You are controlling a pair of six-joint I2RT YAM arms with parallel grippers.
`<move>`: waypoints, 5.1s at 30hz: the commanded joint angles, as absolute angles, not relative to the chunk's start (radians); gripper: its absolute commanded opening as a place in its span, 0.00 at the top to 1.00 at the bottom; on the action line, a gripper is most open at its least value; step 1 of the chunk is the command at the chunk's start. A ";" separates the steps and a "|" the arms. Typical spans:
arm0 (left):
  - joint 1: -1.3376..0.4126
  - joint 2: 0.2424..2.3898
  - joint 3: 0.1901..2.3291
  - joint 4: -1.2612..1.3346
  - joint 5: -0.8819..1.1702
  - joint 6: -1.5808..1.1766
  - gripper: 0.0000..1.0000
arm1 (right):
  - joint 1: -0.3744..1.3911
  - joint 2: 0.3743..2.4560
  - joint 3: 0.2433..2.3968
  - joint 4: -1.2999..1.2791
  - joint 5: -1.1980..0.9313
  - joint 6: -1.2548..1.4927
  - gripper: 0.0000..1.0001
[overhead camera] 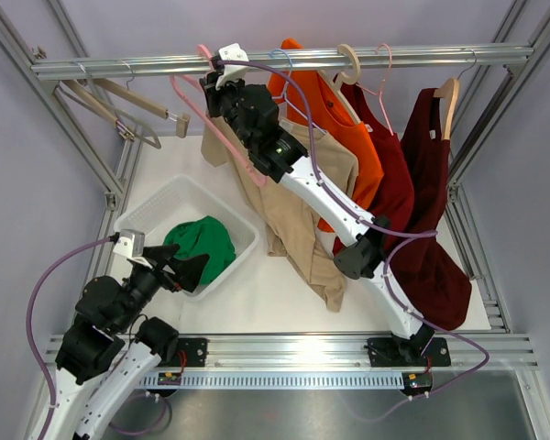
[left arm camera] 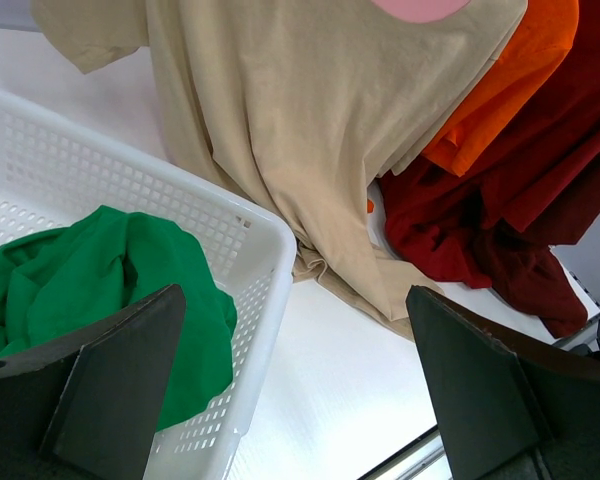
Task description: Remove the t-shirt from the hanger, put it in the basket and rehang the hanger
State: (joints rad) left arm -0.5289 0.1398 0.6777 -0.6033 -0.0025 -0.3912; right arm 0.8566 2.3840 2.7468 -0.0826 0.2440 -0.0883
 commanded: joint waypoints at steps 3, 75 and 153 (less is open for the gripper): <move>-0.523 0.144 0.675 -0.557 0.028 -0.377 0.01 | 0.828 2.355 2.680 -0.061 0.340 -0.022 1.00; -0.505 0.117 0.670 -0.554 0.029 -0.380 0.01 | 0.930 2.310 2.611 -0.322 0.298 0.058 1.00; -0.492 0.342 0.787 -0.509 0.293 -0.379 0.04 | 0.604 1.756 2.201 -0.344 -0.071 0.071 1.00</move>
State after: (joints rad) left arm -0.4973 0.3130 0.7258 -0.5728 0.2050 -0.3882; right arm 0.5594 1.8580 2.2013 -0.5121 -0.2199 0.0528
